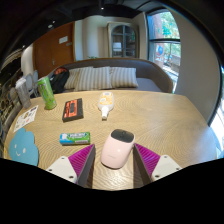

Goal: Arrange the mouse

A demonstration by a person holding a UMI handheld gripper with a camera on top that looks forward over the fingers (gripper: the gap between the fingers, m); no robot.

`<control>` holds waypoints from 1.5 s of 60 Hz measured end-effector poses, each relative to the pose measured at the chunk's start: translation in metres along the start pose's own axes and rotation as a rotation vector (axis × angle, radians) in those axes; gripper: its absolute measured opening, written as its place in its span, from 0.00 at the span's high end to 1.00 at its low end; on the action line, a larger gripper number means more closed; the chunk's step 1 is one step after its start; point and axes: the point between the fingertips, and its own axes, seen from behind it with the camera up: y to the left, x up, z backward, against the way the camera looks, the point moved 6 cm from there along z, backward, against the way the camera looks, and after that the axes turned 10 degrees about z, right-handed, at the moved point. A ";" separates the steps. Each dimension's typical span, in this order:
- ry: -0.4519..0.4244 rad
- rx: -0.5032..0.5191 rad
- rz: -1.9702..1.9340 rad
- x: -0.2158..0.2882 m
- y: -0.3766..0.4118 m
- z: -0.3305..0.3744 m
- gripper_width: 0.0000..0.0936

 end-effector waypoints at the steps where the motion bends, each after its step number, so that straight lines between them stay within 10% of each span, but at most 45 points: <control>1: -0.002 0.000 0.000 0.001 -0.001 -0.001 0.17; 23: -0.062 -0.015 -0.007 0.012 -0.014 -0.019 0.35; 52: 0.069 -0.096 -0.060 0.024 0.004 0.013 0.56; 70: -0.227 0.117 -0.063 0.146 0.235 0.114 0.56; 90: 0.010 0.145 0.024 0.023 0.377 0.060 0.55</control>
